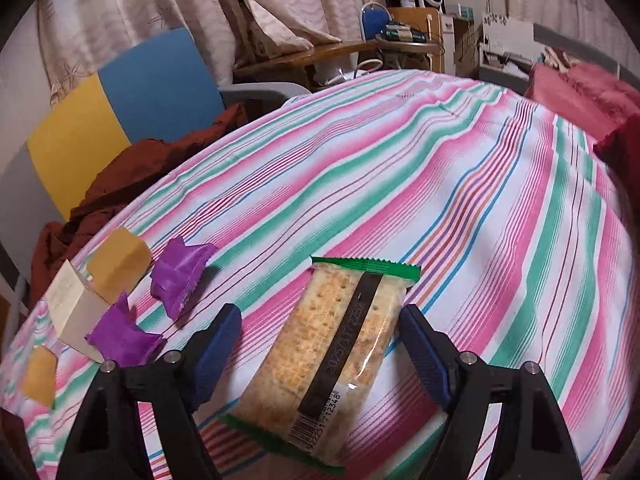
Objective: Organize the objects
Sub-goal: 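Move both tools toward the cracker package and remaining sponges, then grasp the cracker package with the right tool while the left tool grasps a yellow sponge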
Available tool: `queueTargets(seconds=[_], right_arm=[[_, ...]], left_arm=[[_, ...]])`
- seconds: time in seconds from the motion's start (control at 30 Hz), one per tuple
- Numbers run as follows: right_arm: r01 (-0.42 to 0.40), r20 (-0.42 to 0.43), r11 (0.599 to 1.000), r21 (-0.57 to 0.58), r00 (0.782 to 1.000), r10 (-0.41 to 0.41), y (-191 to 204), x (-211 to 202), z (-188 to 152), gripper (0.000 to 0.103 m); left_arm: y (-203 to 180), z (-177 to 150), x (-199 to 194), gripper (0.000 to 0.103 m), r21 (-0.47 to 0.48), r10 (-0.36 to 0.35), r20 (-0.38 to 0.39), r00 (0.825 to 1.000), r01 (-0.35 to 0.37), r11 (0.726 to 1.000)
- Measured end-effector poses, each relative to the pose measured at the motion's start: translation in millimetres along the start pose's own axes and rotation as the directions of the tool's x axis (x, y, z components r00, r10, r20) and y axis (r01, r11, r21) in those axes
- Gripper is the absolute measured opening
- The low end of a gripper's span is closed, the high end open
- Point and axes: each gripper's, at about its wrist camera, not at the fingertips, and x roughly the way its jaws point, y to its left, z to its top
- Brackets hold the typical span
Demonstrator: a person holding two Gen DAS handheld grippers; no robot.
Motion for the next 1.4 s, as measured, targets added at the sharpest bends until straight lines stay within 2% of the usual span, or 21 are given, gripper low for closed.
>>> queueTargets(seconds=[0.23, 0.33, 0.4, 0.5, 0.73, 0.83, 0.9, 1.03, 1.17, 1.2, 1.33, 1.4], right_arm=[[0.035, 0.001, 0.998, -0.048, 0.999, -0.035, 5.6, -0.3, -7.1, 0.079], [0.037, 0.005, 0.998, -0.047, 0.999, -0.037, 5.9, -0.8, -8.0, 0.07], [0.038, 0.008, 0.998, -0.051, 0.999, -0.037, 6.9, -1.1, -8.0, 0.059], [0.027, 0.014, 0.998, -0.061, 1.0, -0.027, 9.5, 1.9, -6.2, 0.052], [-0.041, 0.03, 0.998, -0.055, 0.999, 0.043, 8.1, 0.3, -6.8, 0.05], [-0.075, 0.034, 0.995, -0.062, 0.996, 0.077, 9.7, -1.2, -8.0, 0.05], [-0.093, 0.036, 0.993, -0.073, 0.995, 0.096, 12.1, -2.5, -9.3, 0.05], [-0.104, 0.059, 0.99, -0.1, 0.992, 0.111, 17.0, -7.3, -11.3, 0.05], [-0.098, 0.089, 0.985, -0.143, 0.99, 0.112, 25.6, -12.6, -14.0, 0.048], [-0.096, 0.101, 0.983, -0.159, 0.988, 0.113, 28.3, -14.9, -14.8, 0.047], [-0.097, 0.118, 0.978, -0.184, 0.986, 0.12, 31.8, -19.0, -15.8, 0.047], [-0.102, 0.101, 0.979, -0.177, 0.988, 0.121, 31.3, -14.8, -14.3, 0.041]], left_arm=[[3.5, 10.6, 10.0, 0.065, -0.024, 0.001, -0.014, 1.0, -0.001, 1.0], [5.9, 12.3, 15.4, 0.065, -0.034, 0.005, -0.027, 1.0, -0.006, 0.999], [7.3, 13.3, 19.2, 0.065, -0.038, 0.01, -0.038, 0.999, -0.012, 0.999], [10.0, 15.1, 24.3, 0.065, -0.052, 0.011, -0.049, 0.999, -0.013, 0.999], [11.0, 26.9, 37.1, 0.065, -0.06, 0.03, -0.057, 0.998, -0.033, 0.998], [10.4, 42.5, 48.5, 0.067, -0.041, 0.05, -0.053, 0.997, -0.052, 0.998], [10.2, 57.4, 59.8, 0.073, -0.022, 0.065, -0.047, 0.997, -0.066, 0.998], [14.8, 86.7, 85.8, 0.075, 0.005, 0.06, -0.055, 0.997, -0.06, 0.998], [19.6, 112.4, 110.3, 0.079, 0.048, 0.134, -0.054, 0.99, -0.131, 0.99], [21.7, 119.2, 115.0, 0.08, 0.056, 0.171, -0.042, 0.984, -0.169, 0.984], [28.3, 133.0, 133.5, 0.083, 0.09, 0.221, -0.042, 0.974, -0.217, 0.972], [31.7, 135.9, 145.8, 0.083, 0.12, 0.237, -0.069, 0.969, -0.228, 0.966]])
